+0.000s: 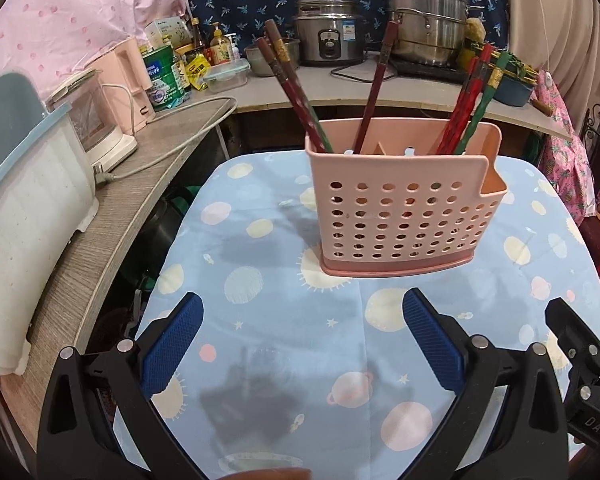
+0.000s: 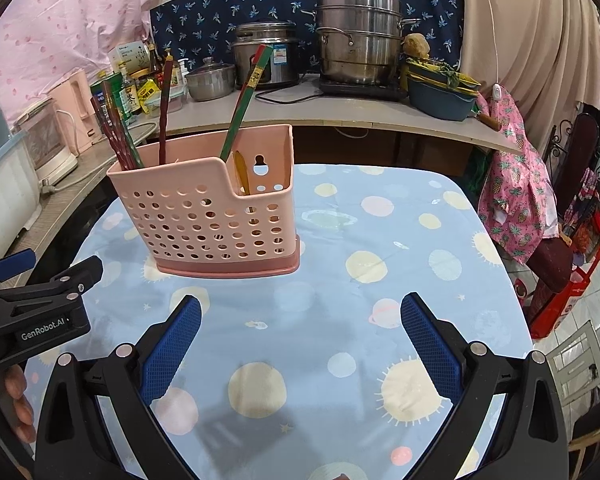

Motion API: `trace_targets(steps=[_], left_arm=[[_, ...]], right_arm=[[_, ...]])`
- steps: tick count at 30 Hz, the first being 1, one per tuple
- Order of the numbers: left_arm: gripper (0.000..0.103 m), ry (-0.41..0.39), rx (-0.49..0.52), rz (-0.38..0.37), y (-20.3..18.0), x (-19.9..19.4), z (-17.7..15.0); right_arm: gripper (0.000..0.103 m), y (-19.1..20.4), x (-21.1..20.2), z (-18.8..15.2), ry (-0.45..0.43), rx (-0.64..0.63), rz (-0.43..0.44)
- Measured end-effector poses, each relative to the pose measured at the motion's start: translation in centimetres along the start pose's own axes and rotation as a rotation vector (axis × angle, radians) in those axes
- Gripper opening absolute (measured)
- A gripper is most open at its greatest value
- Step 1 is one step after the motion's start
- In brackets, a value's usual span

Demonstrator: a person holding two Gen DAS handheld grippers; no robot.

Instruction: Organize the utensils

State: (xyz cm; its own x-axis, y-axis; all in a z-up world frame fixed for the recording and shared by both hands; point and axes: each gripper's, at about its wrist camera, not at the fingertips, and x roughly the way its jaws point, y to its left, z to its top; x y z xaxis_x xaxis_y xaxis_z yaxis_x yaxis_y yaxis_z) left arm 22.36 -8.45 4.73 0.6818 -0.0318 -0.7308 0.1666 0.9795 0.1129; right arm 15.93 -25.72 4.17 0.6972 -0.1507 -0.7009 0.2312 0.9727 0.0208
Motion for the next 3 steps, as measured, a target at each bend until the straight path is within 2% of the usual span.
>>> trace_targets(steps=[3], left_arm=[[0.096,-0.008,0.004,-0.004,-0.07,-0.04,-0.01]], right_arm=[[0.096,0.03,0.02,-0.02,0.001,0.001,0.000]])
